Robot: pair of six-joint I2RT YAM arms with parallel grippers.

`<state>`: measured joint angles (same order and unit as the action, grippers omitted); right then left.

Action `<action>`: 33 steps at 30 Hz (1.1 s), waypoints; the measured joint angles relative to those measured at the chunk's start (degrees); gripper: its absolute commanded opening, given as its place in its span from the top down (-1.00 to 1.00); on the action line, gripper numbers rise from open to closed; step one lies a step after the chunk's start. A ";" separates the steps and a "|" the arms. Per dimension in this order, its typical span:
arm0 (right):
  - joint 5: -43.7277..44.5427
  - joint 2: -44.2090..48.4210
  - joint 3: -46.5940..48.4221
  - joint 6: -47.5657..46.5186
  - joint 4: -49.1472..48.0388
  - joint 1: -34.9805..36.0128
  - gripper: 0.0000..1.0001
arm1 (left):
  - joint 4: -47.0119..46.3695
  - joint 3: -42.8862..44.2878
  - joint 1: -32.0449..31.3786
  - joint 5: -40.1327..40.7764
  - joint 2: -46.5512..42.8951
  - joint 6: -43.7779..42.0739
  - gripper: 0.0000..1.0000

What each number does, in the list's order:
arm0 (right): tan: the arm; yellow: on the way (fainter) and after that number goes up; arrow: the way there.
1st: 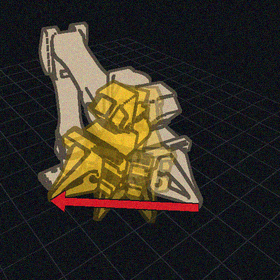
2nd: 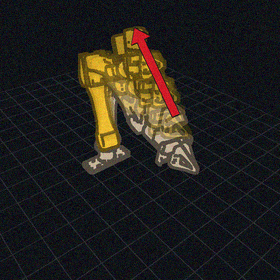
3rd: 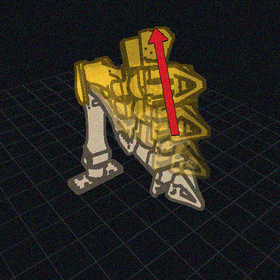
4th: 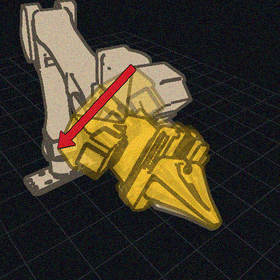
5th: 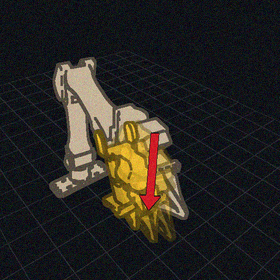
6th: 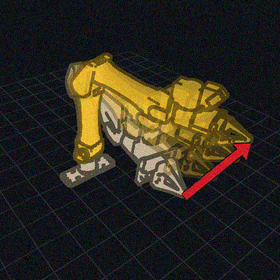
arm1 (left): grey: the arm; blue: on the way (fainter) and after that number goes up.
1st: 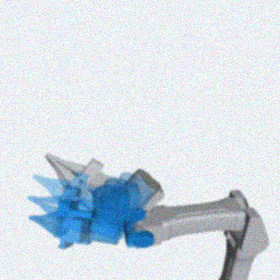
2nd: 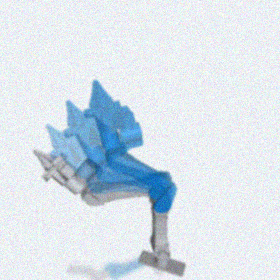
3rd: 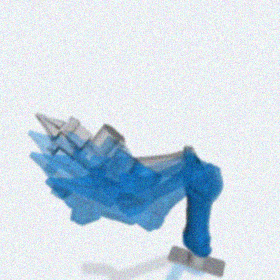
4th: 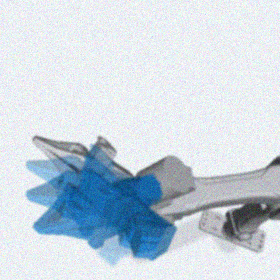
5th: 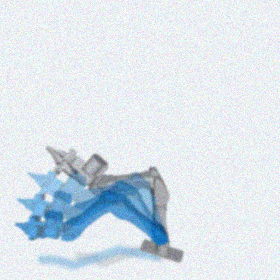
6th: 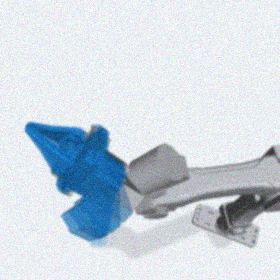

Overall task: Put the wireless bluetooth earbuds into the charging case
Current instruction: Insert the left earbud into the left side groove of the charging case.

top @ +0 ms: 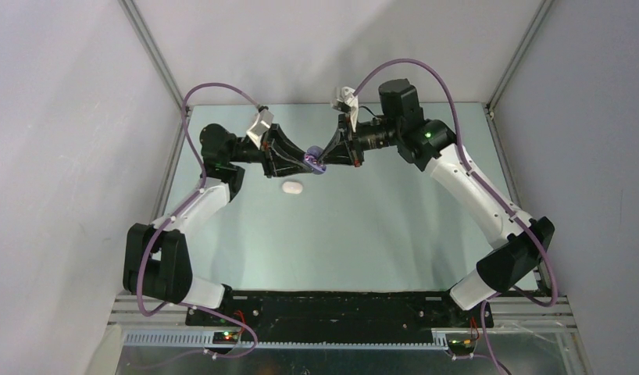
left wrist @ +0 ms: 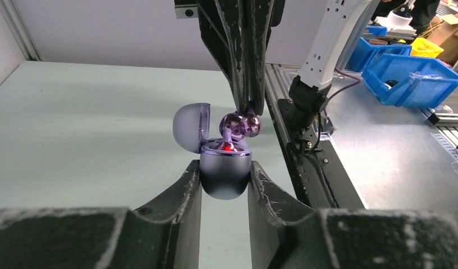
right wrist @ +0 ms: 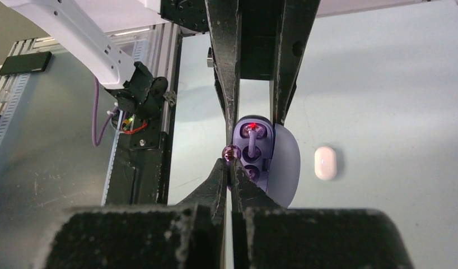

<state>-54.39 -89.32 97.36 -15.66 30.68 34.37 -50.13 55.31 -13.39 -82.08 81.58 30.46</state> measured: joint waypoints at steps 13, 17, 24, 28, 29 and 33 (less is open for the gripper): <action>0.59 0.31 -0.61 -0.87 0.92 -0.85 1.00 | 0.90 0.00 0.00 0.42 -0.02 -0.02 1.00; 0.92 1.09 -0.81 -0.87 0.92 -1.11 1.00 | 0.98 0.00 0.00 0.48 -0.02 -0.02 1.00; 1.07 1.86 -2.99 -0.85 1.14 -1.14 1.00 | 1.05 0.46 0.00 0.87 -0.07 -0.02 1.00; 1.18 1.86 -3.45 -0.85 1.14 -1.14 1.00 | 1.11 0.52 0.00 0.87 -0.33 0.00 1.00; 1.20 1.86 -3.50 -0.85 1.07 -1.14 1.00 | 1.14 0.52 0.00 0.87 -0.33 0.00 1.00; 1.18 1.73 -3.52 -0.20 0.26 -1.11 1.00 | 1.16 0.52 0.00 0.87 -0.33 0.00 1.00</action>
<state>-53.21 -87.59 93.84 -15.86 30.94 33.26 -48.97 55.83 -13.39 -81.21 81.25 30.46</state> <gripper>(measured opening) 0.018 0.323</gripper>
